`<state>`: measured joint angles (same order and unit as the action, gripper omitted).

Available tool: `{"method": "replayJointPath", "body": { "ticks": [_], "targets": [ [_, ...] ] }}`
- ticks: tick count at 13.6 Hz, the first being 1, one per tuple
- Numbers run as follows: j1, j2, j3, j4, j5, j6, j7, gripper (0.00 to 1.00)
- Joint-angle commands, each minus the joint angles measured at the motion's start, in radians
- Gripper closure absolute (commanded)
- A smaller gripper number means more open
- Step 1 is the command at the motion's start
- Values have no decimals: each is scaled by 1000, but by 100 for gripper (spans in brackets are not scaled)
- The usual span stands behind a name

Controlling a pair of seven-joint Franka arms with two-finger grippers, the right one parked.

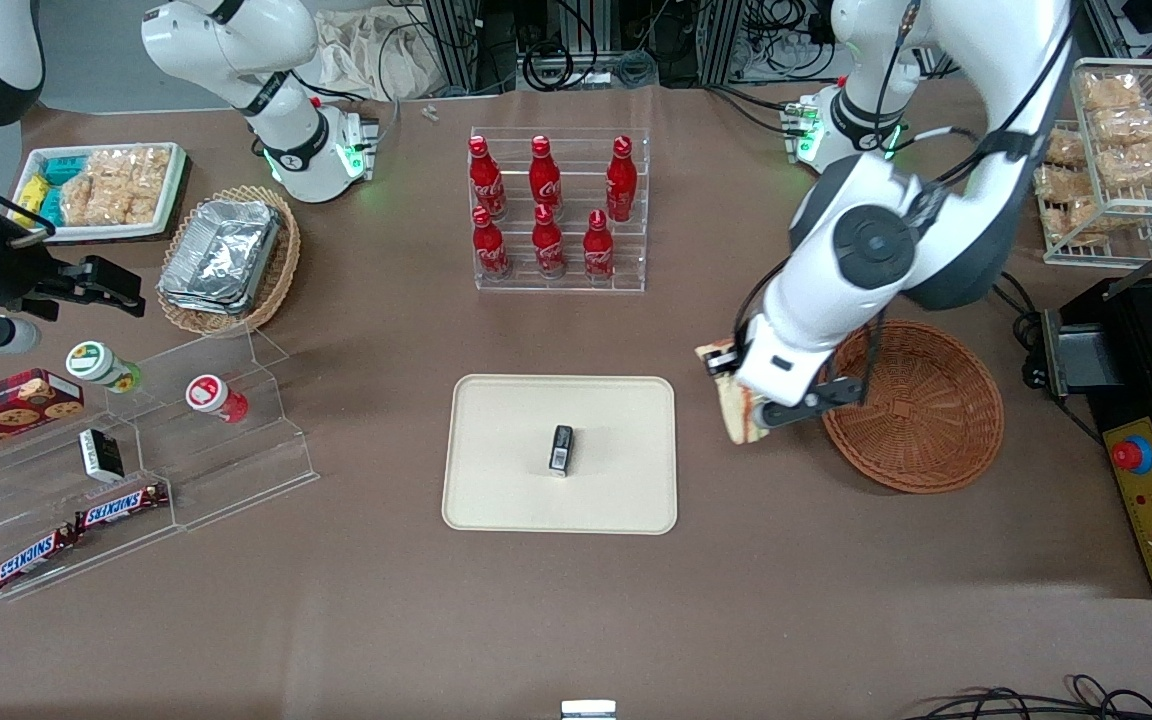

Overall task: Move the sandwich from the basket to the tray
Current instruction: 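Lift the sandwich and carry it with the left gripper to the tray, then lower the sandwich onto the tray beside the black packet and open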

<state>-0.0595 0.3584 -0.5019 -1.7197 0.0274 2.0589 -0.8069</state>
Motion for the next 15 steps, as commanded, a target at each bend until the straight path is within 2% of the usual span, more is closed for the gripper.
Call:
{"method": "replayJointPath", "body": {
  "ticks": [1,6,7,8,9,10,12,15],
  "targets": [
    [-58,134,-1,54,105,50,20,100],
    [-121,350,0,109,345,263,11,99],
    [-121,369,0,109,371,314,3,95],
    [-121,387,2,108,378,345,-12,86],
    [-123,402,2,111,378,349,-17,73],
    [-134,413,3,112,376,354,-18,43],
    [-135,427,5,111,426,366,-21,4],
    [-122,375,3,106,425,351,-118,1]
  ]
}}
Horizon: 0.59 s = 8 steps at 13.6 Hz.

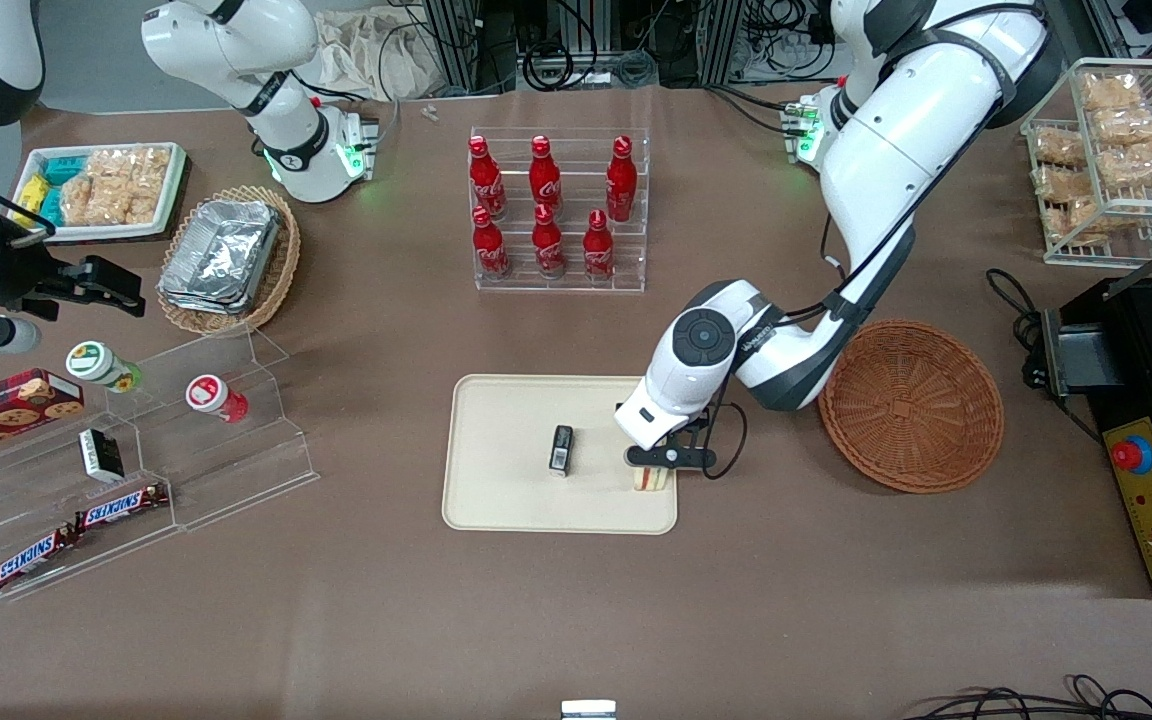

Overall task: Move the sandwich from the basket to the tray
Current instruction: 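Lower the sandwich onto the tray beside the black packet and open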

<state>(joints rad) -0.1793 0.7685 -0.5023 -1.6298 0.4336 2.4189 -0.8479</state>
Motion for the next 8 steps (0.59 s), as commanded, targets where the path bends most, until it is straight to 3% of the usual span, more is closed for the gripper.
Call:
{"method": "replayJointPath", "body": {
  "ticks": [1,2,4,8],
  "targets": [
    [1,-87,4,16,7,-26,-164,1],
    [10,-134,2,21,4,-73,-240,1],
    [59,-214,-8,16,-4,-174,-217,1],
    [145,-371,-15,19,-203,-361,23,1]
  ]
}}
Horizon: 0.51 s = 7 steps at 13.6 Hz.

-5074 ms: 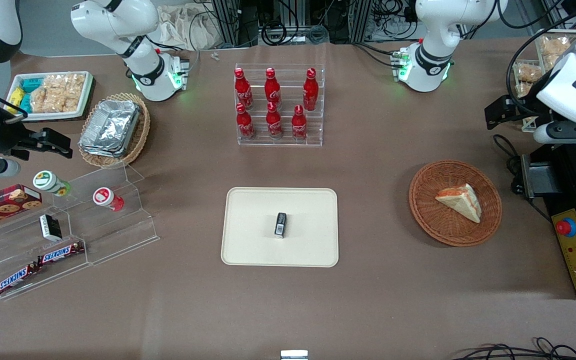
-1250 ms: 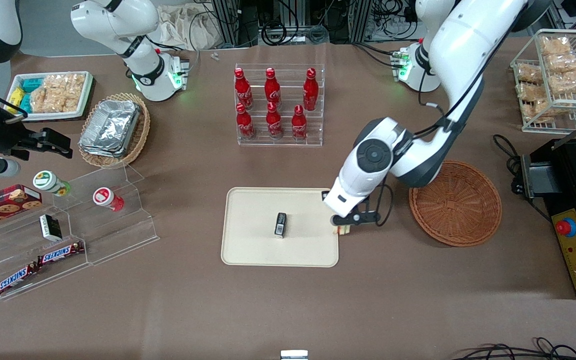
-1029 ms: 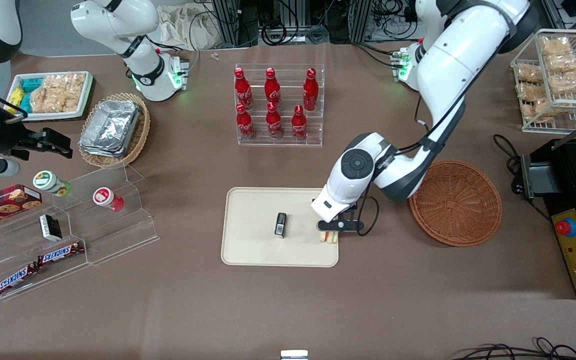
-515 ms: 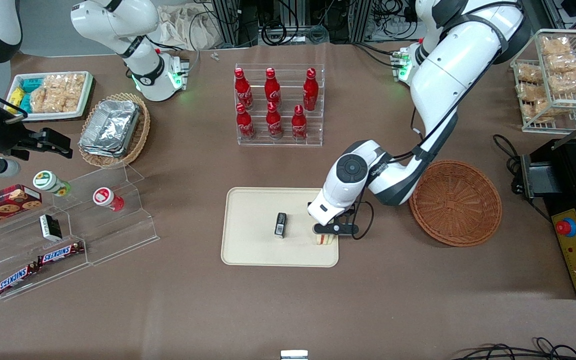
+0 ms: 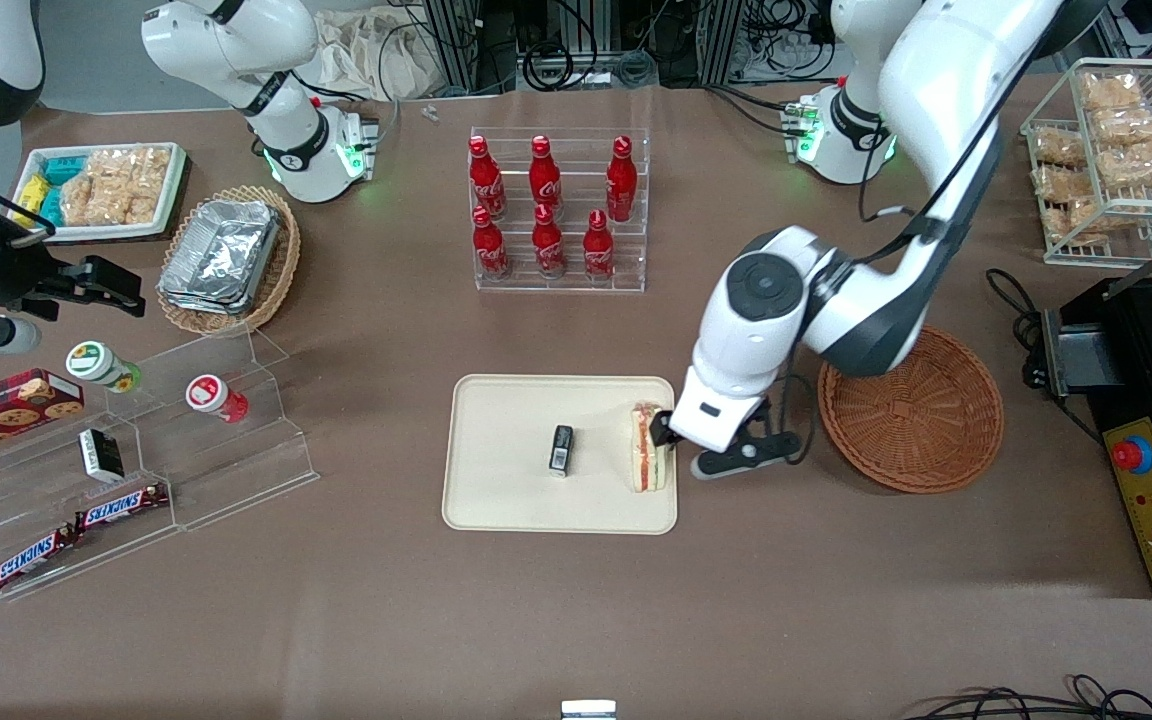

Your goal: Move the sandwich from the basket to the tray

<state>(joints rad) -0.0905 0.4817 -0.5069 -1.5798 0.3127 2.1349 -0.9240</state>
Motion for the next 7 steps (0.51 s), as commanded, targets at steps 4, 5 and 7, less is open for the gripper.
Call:
{"method": "replayJointPath", "body": {
  "ticks": [4,5,7],
  "targets": [
    [225,-247,-5,-28,-221,-326,362,1],
    [269,-287,-5,-29,-225,-373,397,1],
    [290,-359,20,-26,-248,-473,494,1]
  ]
}}
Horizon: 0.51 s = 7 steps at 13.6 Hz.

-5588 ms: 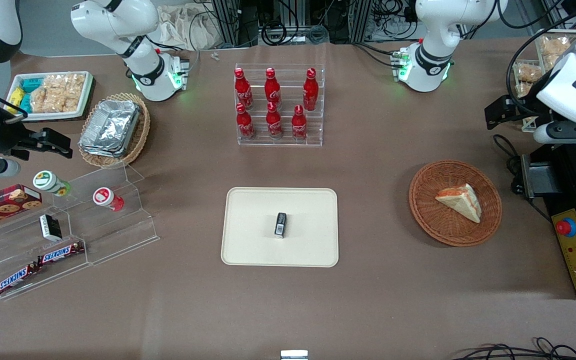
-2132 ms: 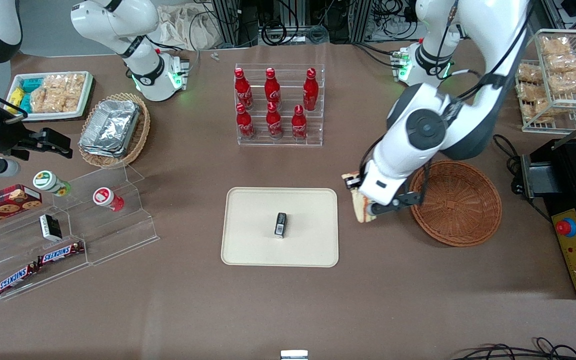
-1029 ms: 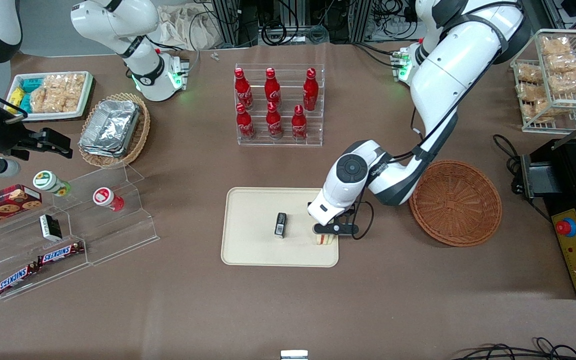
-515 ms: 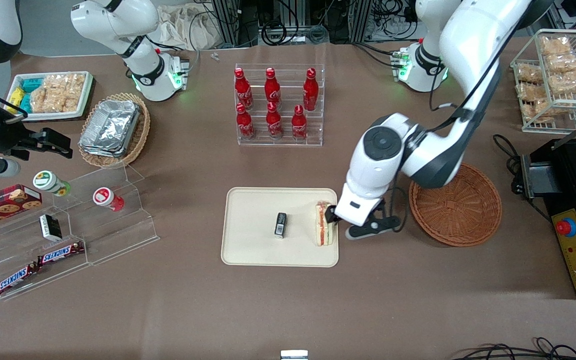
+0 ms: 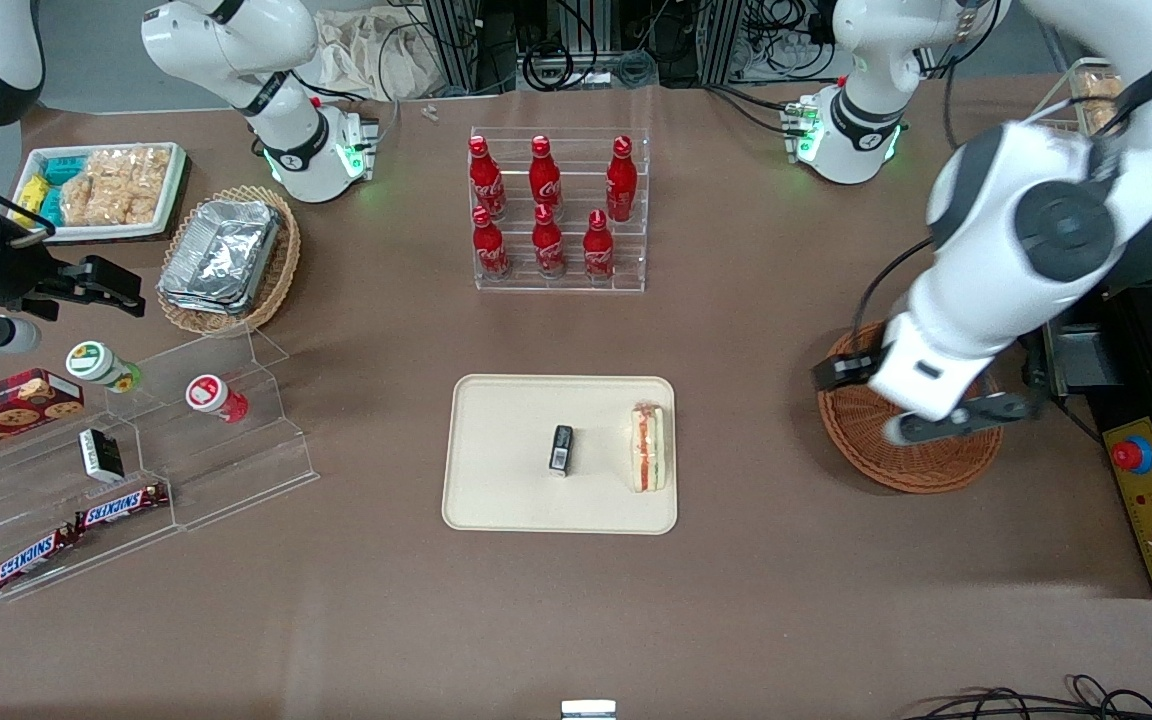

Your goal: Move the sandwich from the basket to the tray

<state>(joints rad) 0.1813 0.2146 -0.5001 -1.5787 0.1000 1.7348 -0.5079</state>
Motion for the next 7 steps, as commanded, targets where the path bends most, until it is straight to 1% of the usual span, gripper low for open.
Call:
{"method": "replayJointPath", "body": {
  "ticks": [1,2,3,5,6,7],
  "targets": [
    [12,-128,56,-30,-45,-104,112,1],
    [6,-156,89,-30,-52,-144,152,1],
    [-21,-187,124,-30,-62,-182,196,1],
    [-167,-242,323,-38,-80,-218,254,1],
    [-211,-250,386,-37,-89,-236,290,1],
    [-224,-271,409,-37,-91,-260,322,0]
  ]
}}
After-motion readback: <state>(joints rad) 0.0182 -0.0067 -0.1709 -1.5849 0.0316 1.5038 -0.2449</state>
